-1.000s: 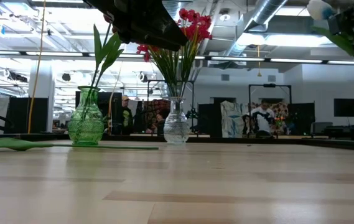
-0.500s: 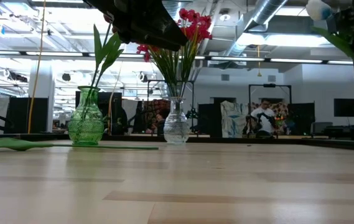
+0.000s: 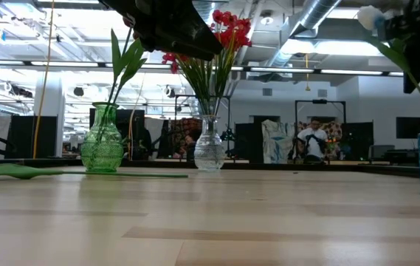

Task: Sort flowers into vase by color
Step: Move the blue vase to the top of the table, then put the dark red tulip into the green vase

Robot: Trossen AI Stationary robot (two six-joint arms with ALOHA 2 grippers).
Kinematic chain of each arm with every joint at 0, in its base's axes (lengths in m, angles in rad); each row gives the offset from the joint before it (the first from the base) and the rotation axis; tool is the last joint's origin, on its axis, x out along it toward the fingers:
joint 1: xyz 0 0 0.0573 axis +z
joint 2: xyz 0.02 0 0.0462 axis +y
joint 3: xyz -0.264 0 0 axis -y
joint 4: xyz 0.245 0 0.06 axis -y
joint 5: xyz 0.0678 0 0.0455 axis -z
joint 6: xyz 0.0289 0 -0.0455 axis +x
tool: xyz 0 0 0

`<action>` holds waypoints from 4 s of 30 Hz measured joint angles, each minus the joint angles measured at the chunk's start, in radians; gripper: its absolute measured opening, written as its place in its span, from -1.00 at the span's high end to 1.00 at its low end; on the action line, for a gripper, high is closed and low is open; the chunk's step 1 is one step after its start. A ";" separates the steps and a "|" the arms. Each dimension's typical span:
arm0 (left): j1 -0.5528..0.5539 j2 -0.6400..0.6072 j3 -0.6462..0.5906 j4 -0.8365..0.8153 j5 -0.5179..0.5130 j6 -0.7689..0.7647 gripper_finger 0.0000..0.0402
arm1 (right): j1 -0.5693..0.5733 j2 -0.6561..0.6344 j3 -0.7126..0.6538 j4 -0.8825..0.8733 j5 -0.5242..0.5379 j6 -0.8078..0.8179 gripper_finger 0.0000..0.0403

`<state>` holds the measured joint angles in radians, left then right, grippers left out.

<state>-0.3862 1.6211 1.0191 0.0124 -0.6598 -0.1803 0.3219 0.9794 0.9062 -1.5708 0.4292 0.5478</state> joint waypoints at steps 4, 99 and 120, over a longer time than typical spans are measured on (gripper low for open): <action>0.000 0.000 0.000 0.000 0.000 0.000 0.04 | -0.057 0.000 0.000 0.000 0.011 -0.052 -0.58; 0.000 0.000 0.000 0.001 -0.001 -0.105 0.04 | 0.328 -0.127 0.429 0.574 -0.414 -0.098 -0.58; 0.000 0.000 0.000 0.001 -0.001 -0.105 0.04 | 0.748 0.075 0.428 0.582 -0.038 0.213 -0.58</action>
<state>-0.3859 1.6211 1.0191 0.0134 -0.6605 -0.2852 1.0698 1.0546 1.3346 -0.9888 0.3907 0.7604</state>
